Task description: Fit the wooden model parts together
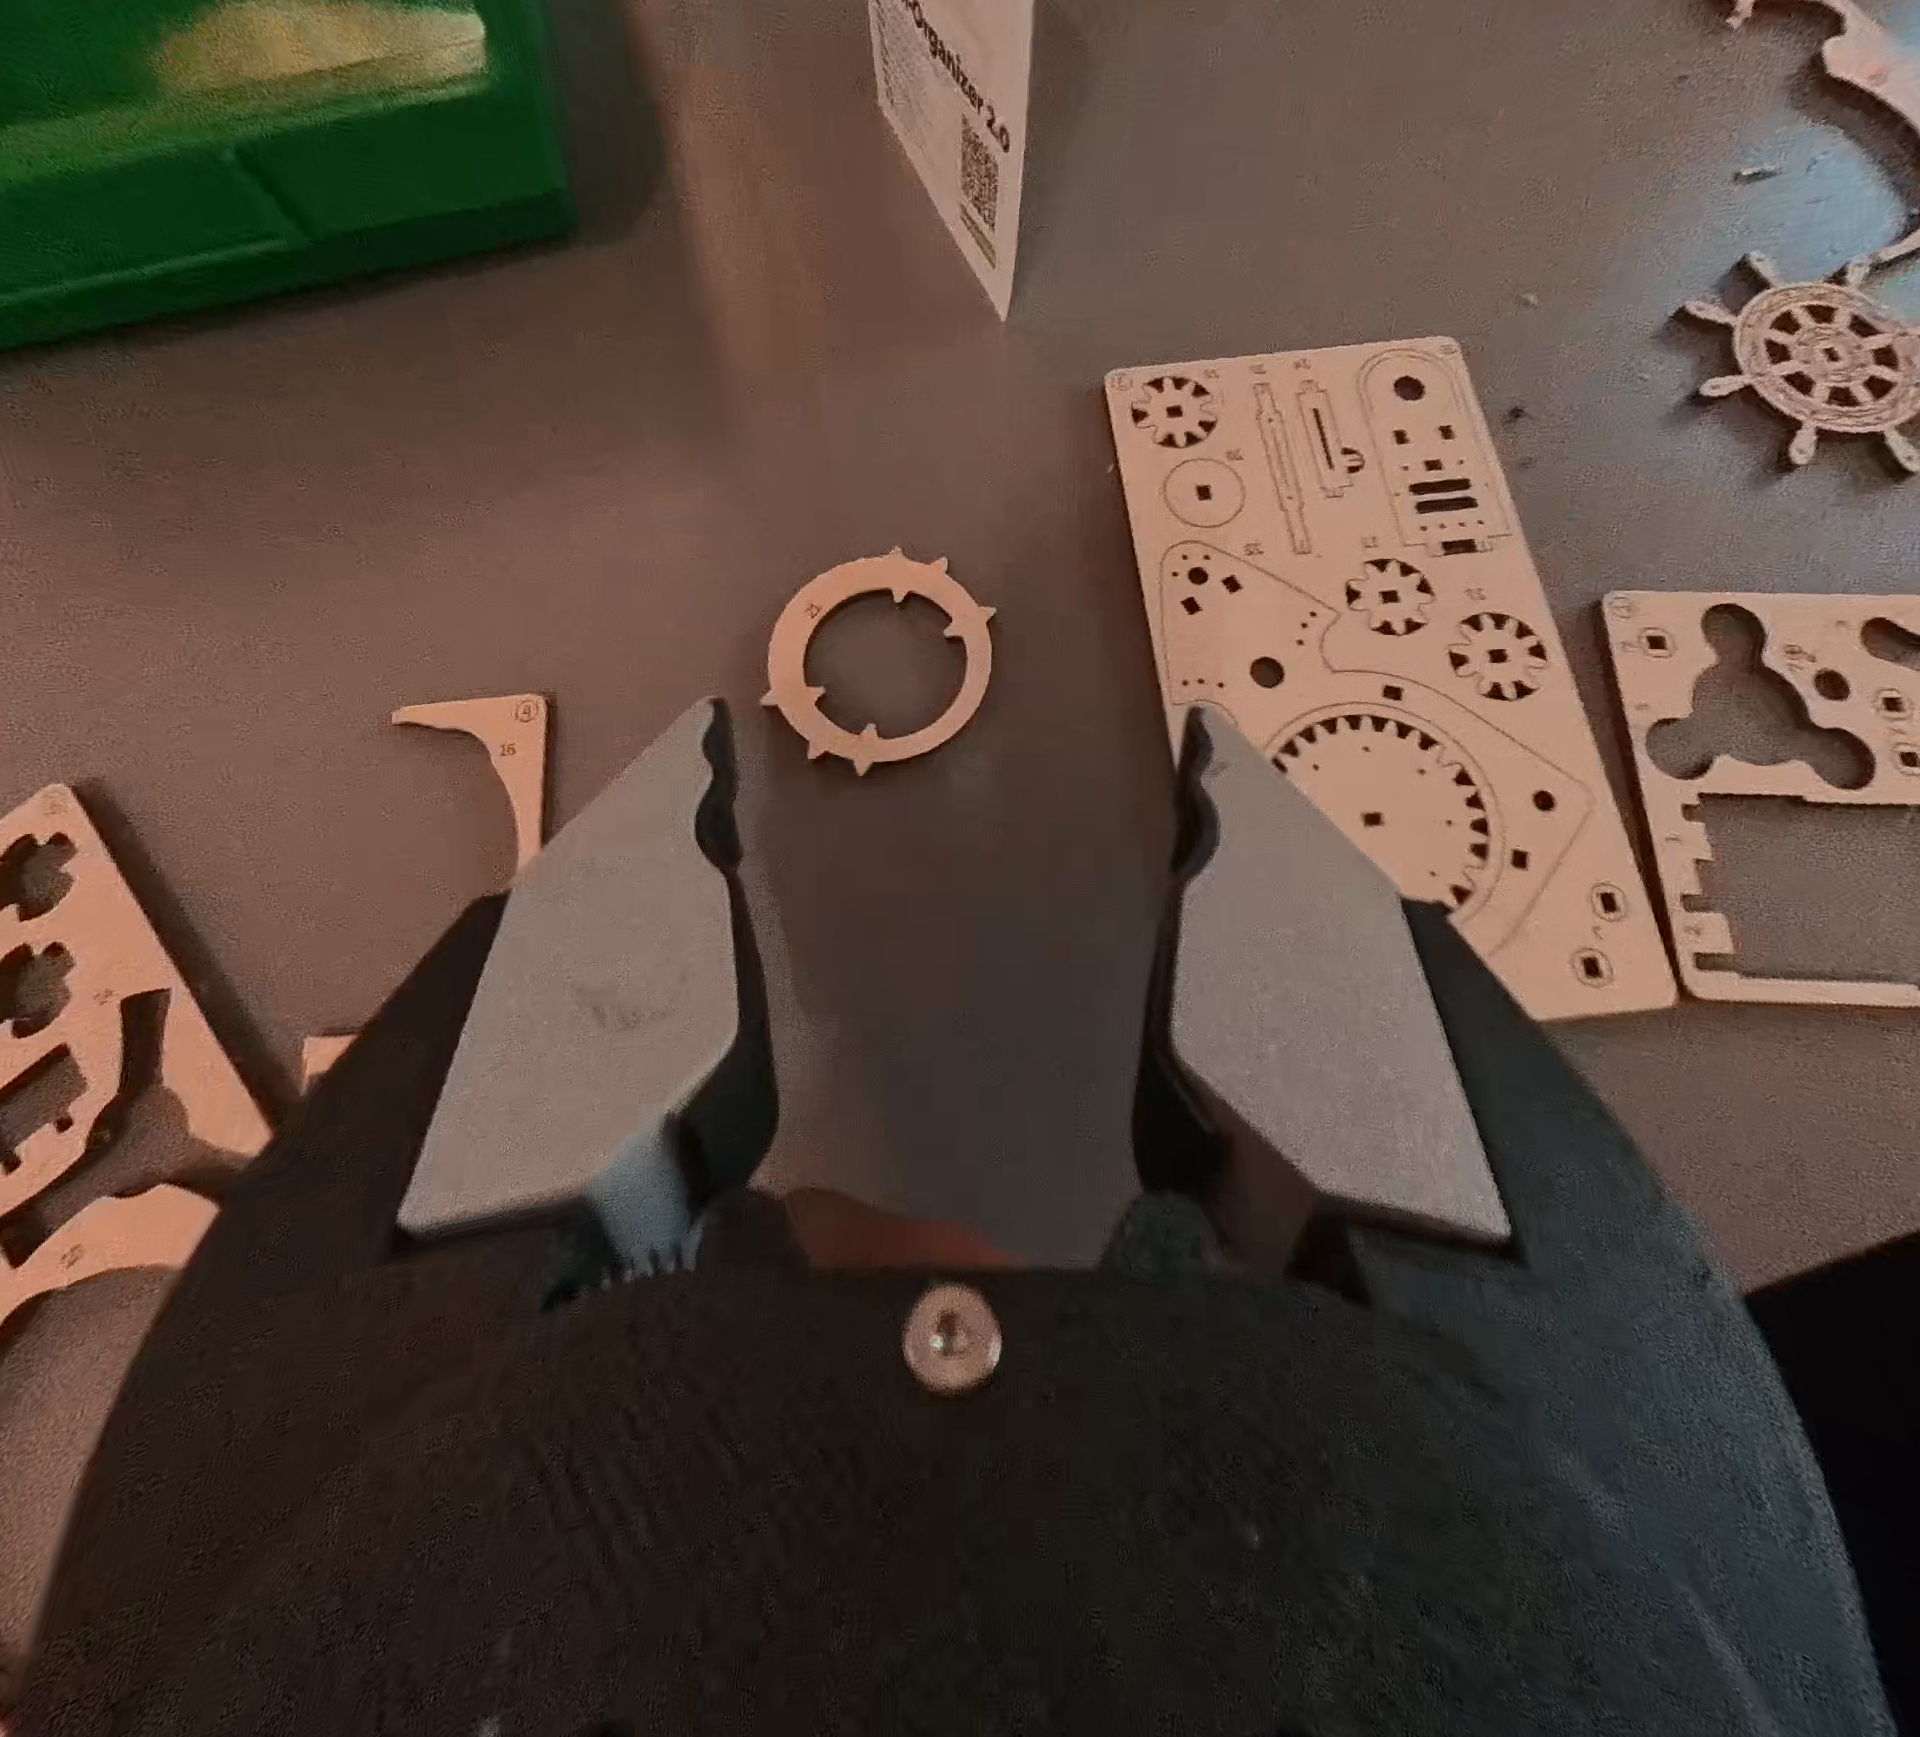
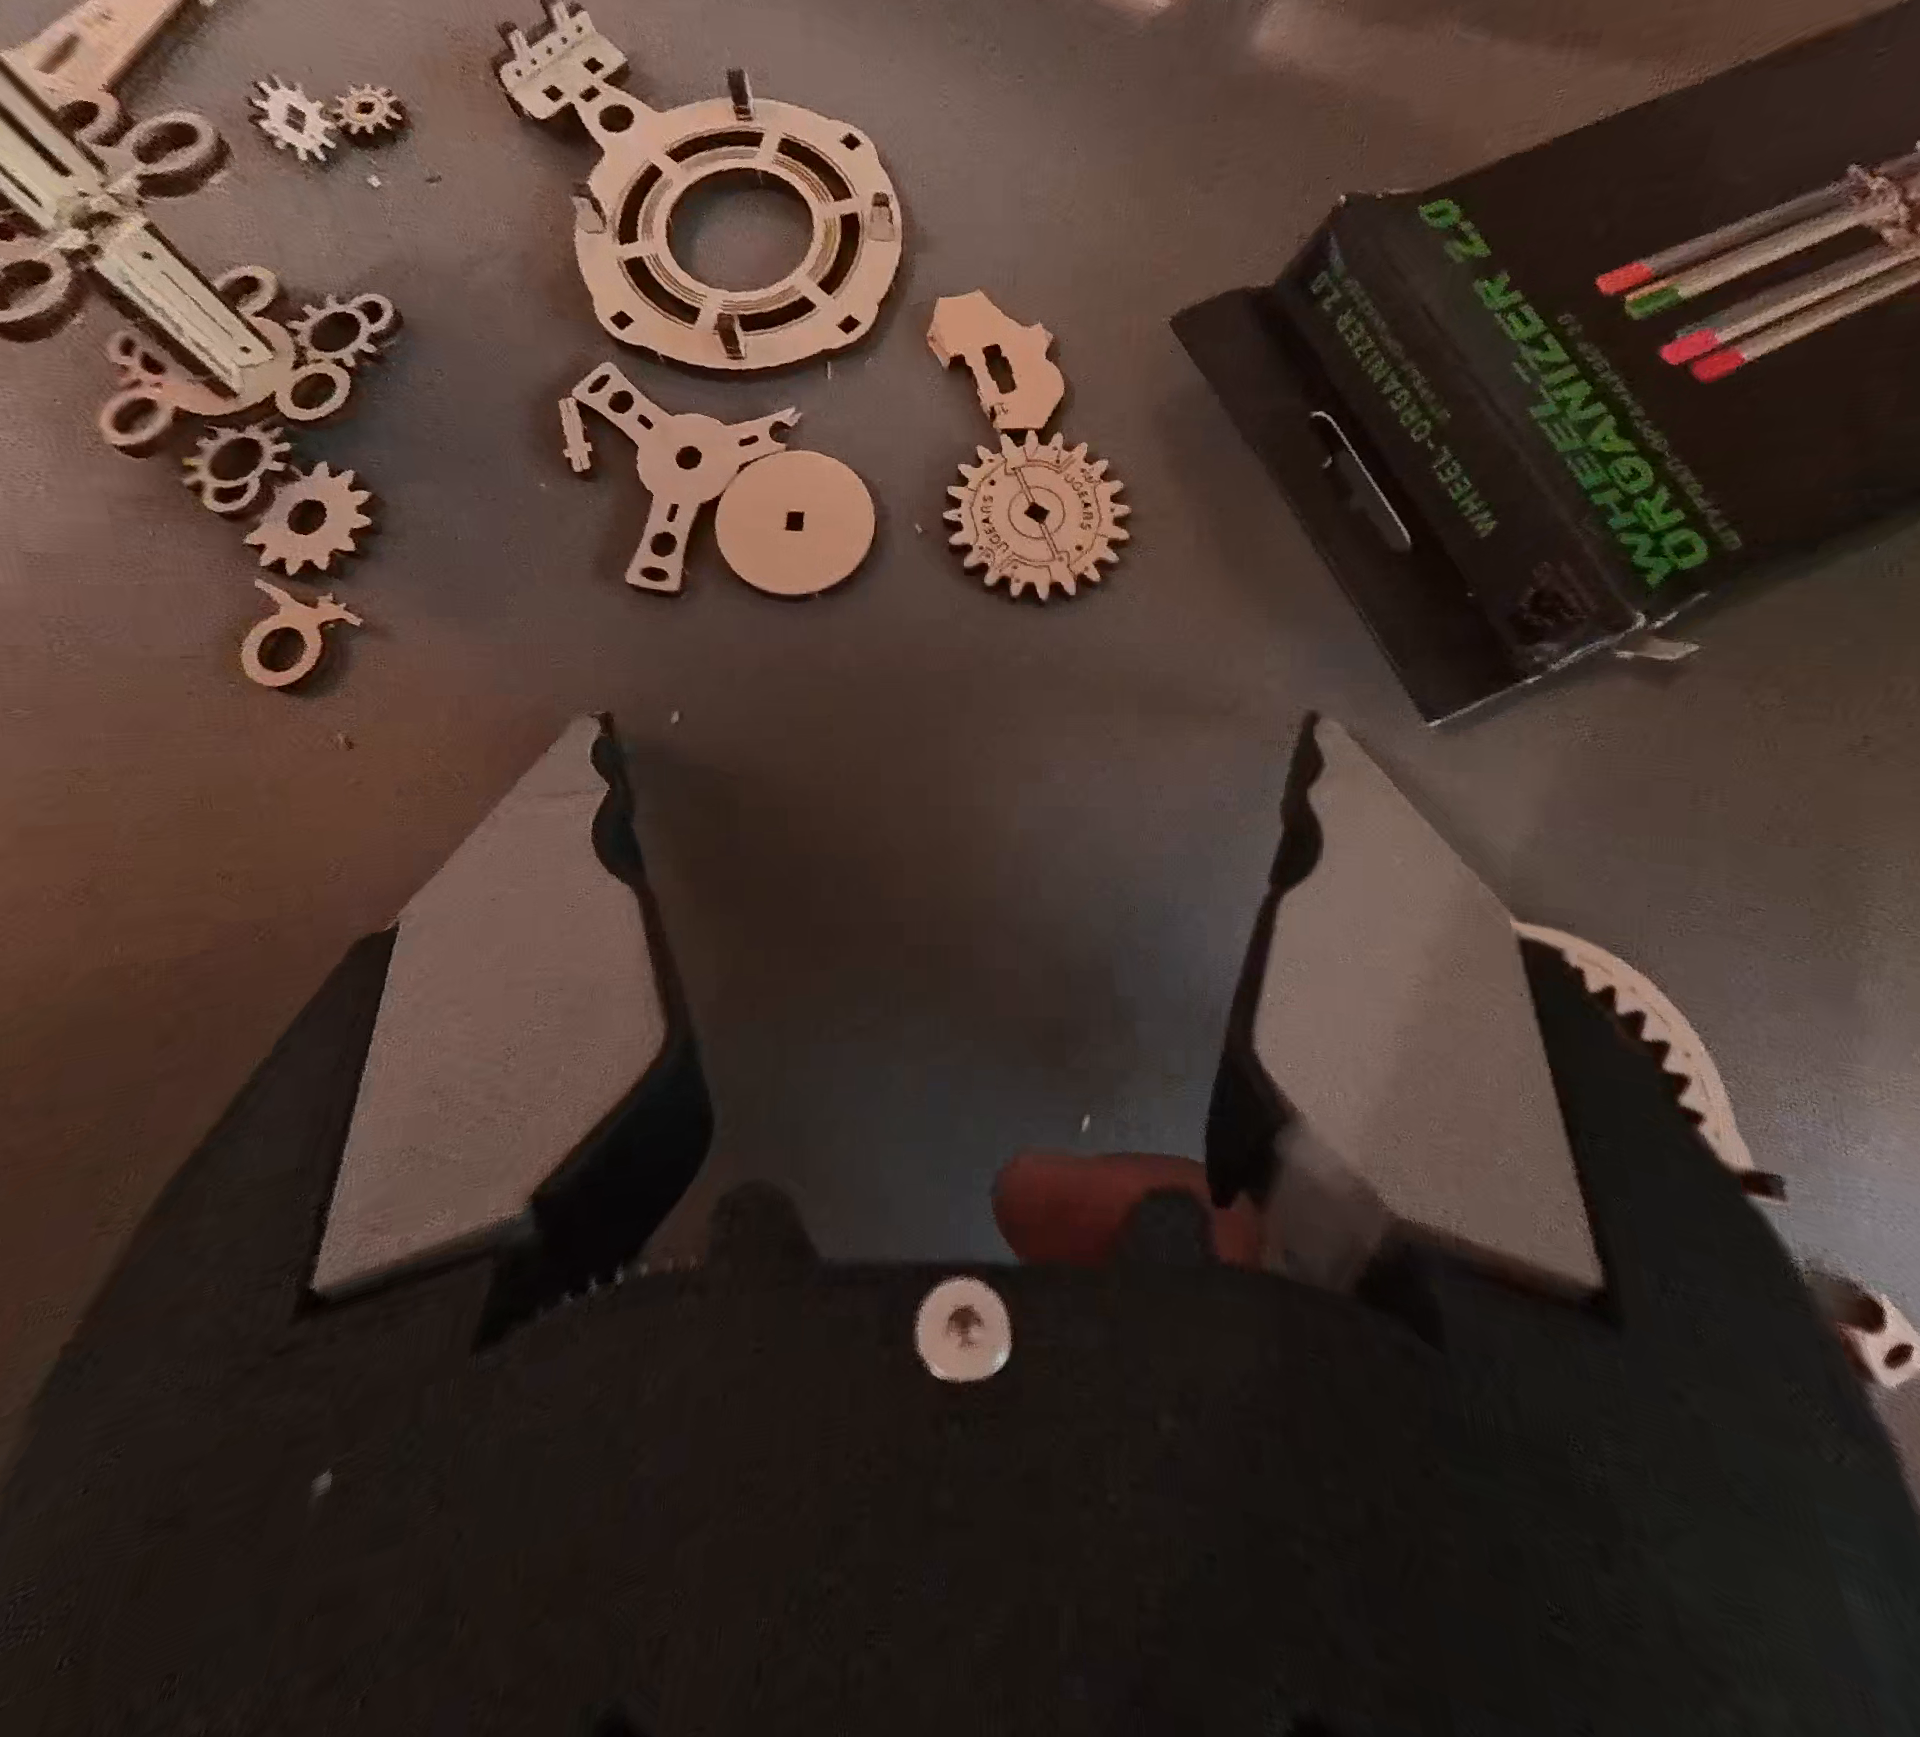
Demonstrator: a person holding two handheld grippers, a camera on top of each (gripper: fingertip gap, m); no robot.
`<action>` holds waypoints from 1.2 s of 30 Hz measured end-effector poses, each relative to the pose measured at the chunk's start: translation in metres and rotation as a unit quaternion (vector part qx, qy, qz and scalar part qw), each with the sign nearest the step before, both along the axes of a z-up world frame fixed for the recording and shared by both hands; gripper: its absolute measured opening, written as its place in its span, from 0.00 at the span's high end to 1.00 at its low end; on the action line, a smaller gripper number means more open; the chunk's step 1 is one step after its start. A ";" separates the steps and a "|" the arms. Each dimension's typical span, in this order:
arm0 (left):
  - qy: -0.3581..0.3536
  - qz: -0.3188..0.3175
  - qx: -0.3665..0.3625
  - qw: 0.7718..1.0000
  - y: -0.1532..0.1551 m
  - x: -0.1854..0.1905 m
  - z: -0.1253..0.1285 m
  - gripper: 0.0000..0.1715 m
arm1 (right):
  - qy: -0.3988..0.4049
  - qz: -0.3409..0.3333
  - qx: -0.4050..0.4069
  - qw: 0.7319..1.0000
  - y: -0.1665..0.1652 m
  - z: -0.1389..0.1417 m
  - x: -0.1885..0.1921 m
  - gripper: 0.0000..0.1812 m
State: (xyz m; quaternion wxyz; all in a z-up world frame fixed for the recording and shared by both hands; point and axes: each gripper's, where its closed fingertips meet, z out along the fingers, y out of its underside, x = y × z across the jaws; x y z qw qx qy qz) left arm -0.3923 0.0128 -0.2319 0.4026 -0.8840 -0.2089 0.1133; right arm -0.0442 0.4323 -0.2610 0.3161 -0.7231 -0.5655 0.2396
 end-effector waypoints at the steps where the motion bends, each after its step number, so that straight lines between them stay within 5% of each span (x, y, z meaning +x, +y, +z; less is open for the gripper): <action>1: 0.007 -0.003 -0.011 1.000 -0.002 0.003 0.002 0.52 | 0.007 0.008 0.004 1.000 -0.002 0.002 -0.001 0.33; 8: -0.021 -0.027 -0.037 0.999 -0.019 0.040 -0.003 0.55 | 0.112 0.055 0.006 0.992 -0.040 0.038 -0.003 0.40; 16: -0.040 -0.037 -0.050 0.997 -0.007 0.075 -0.026 0.51 | 0.146 0.221 -0.095 0.960 -0.179 0.054 -0.020 0.45; 21: -0.006 -0.024 -0.079 0.997 0.007 0.068 -0.020 0.49 | 0.093 0.290 -0.045 0.951 -0.248 0.040 -0.062 0.37; 25: -0.049 -0.038 -0.052 0.997 0.028 0.075 -0.012 0.44 | 0.077 0.314 -0.024 0.946 -0.275 0.040 -0.112 0.36; 29: -0.005 -0.003 -0.127 0.992 0.041 0.052 -0.020 0.40 | 0.087 0.309 -0.034 0.946 -0.278 0.042 -0.149 0.36; 36: -0.063 -0.014 -0.154 0.986 0.063 0.052 -0.028 0.38 | 0.110 0.296 -0.060 0.947 -0.271 0.040 -0.162 0.37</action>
